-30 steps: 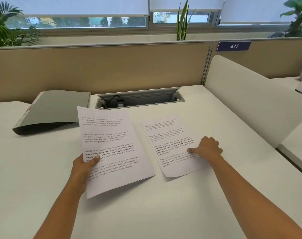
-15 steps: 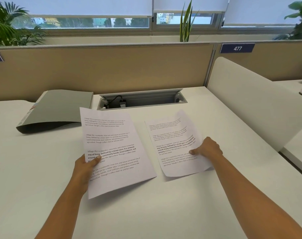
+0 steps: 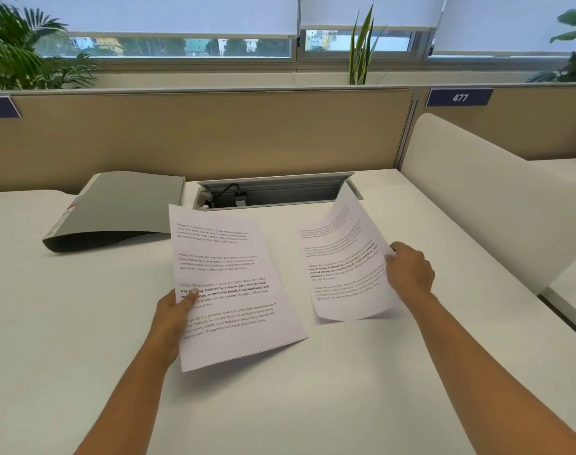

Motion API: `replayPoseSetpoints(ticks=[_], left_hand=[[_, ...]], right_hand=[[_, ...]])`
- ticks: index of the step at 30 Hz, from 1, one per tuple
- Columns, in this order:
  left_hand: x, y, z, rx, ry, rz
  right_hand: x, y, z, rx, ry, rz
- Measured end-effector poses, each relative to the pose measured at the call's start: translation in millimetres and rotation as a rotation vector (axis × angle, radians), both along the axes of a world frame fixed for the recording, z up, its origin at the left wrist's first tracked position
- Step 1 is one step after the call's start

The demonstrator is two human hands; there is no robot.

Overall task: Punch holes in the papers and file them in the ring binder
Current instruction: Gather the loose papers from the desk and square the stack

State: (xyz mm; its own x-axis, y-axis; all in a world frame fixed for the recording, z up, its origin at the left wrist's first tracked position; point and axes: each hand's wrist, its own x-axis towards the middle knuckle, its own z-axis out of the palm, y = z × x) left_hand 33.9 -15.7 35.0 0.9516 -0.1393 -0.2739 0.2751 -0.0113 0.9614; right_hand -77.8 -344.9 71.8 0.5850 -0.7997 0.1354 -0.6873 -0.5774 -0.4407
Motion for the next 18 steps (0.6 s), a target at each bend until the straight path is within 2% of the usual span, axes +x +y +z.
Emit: replayPoseSetpoints(ticks=[11,14,18], left_hand=[[-3,-5,9,-0.021,0.009,0.001],[-5,-8,14,-0.043,0.027,-0.008],[-6,-11,20,-0.071,0.037,-0.026]], right_hand=[[16,28,57,0.105,-0.376,0.171],[22,34,61,0.297,-0.531,0.205],[27,49,45,0.698,-0.635,0.227]])
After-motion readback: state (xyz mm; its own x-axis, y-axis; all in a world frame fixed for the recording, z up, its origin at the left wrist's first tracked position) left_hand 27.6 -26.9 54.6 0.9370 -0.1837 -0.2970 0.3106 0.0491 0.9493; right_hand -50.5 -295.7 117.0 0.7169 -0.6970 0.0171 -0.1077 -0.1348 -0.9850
